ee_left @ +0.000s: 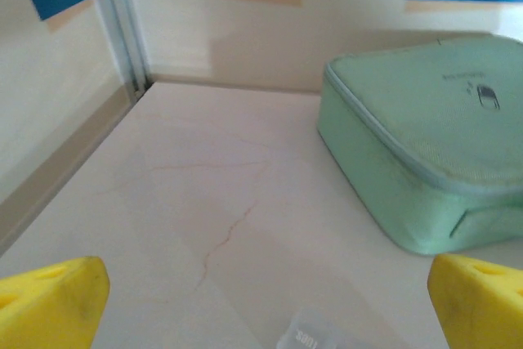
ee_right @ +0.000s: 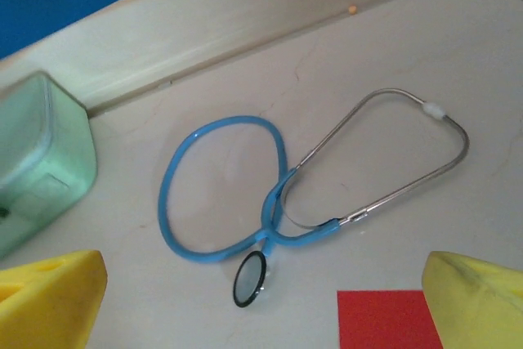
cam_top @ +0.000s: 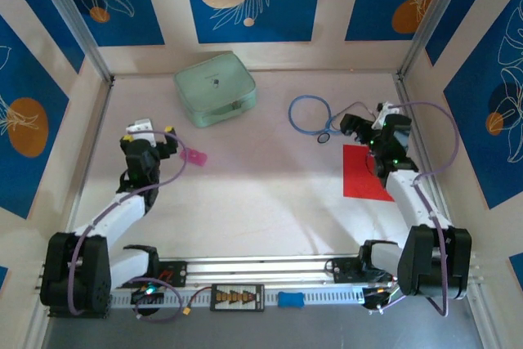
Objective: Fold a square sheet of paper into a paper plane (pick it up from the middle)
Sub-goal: Move the square sheet of paper to the bottom-center of the table.
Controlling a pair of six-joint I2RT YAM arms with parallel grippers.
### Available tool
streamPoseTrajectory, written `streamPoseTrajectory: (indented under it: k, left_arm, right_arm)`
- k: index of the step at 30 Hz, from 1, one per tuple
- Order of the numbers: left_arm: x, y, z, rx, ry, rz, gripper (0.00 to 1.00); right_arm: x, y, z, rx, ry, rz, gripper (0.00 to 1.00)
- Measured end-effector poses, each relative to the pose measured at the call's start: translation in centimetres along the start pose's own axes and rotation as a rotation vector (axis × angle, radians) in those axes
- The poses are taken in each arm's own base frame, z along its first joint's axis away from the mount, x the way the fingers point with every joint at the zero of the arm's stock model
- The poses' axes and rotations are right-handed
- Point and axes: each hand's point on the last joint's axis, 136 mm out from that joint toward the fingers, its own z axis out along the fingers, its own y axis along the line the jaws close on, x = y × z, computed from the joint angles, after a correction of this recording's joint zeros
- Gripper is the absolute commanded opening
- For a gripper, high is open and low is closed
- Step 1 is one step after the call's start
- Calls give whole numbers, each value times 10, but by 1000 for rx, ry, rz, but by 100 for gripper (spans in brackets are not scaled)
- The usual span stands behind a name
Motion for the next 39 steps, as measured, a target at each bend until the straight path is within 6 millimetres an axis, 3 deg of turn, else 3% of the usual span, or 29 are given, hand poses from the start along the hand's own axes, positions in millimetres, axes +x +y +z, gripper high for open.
streamPoseTrajectory:
  k: [2, 4, 6, 10, 15, 24, 33, 39]
  left_arm:
    - [-8, 0, 1, -16, 51, -45, 100]
    - [-10, 1, -1, -37, 125, -101, 100]
    - [-7, 0, -5, -38, 185, -144, 100]
    - [18, -15, -19, 54, 311, -214, 100]
    - [38, -42, -37, 204, 422, -320, 100]
    - [45, -75, -61, 395, 526, -450, 100]
    - [46, -79, -86, 455, 548, -505, 100]
    - [46, -76, -98, 454, 559, -503, 100]
  right_arm:
    - [-5, -6, -3, 5, 45, 97, 99]
    - [3, -20, -3, 22, 114, 212, 99]
    - [21, -37, -1, 44, 199, 323, 99]
    - [69, -59, 4, 93, 392, 490, 99]
    - [101, -59, 4, 104, 532, 557, 99]
    - [119, -56, 13, 106, 648, 565, 96]
    - [158, -50, 16, 181, 806, 547, 88]
    - [174, -38, 11, 208, 865, 557, 86]
